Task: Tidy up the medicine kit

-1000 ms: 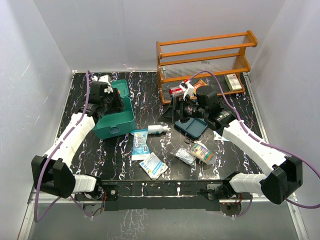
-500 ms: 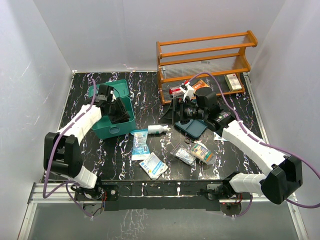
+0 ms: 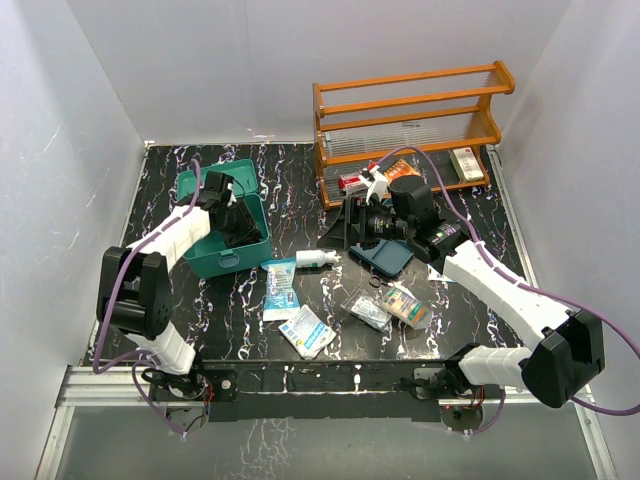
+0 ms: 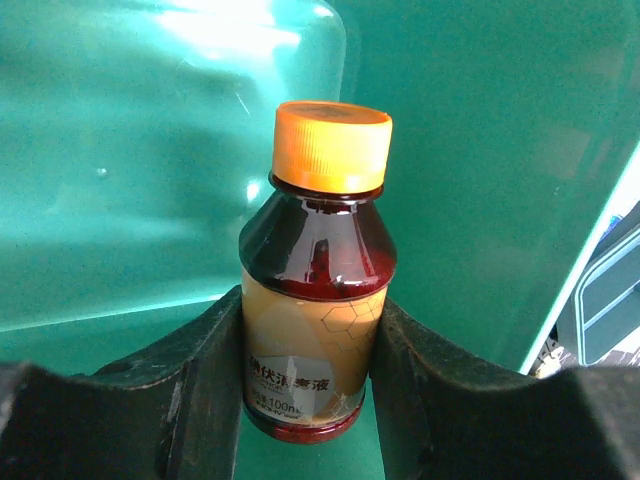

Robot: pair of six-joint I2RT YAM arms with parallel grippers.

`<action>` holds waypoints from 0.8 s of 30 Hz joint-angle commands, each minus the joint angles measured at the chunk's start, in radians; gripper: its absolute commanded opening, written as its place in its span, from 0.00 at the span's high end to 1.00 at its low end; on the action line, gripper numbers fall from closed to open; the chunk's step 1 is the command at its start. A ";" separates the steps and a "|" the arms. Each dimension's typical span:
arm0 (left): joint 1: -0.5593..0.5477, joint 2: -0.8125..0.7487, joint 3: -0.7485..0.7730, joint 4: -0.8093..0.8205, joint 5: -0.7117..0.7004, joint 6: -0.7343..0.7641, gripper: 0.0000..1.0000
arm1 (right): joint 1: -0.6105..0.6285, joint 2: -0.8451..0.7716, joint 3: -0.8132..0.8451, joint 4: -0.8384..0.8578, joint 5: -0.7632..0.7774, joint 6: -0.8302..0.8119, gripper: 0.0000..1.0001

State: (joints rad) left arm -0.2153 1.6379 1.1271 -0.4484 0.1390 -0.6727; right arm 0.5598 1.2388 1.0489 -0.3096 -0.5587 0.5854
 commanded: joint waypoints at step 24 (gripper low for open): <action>-0.048 0.084 -0.031 0.023 0.030 0.026 0.53 | -0.006 0.022 -0.014 0.071 0.006 -0.010 0.21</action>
State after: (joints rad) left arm -0.2417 1.7248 1.1122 -0.3813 0.1379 -0.6544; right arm 0.5598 1.2613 1.0317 -0.3016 -0.5587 0.5850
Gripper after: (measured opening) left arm 0.459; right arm 0.785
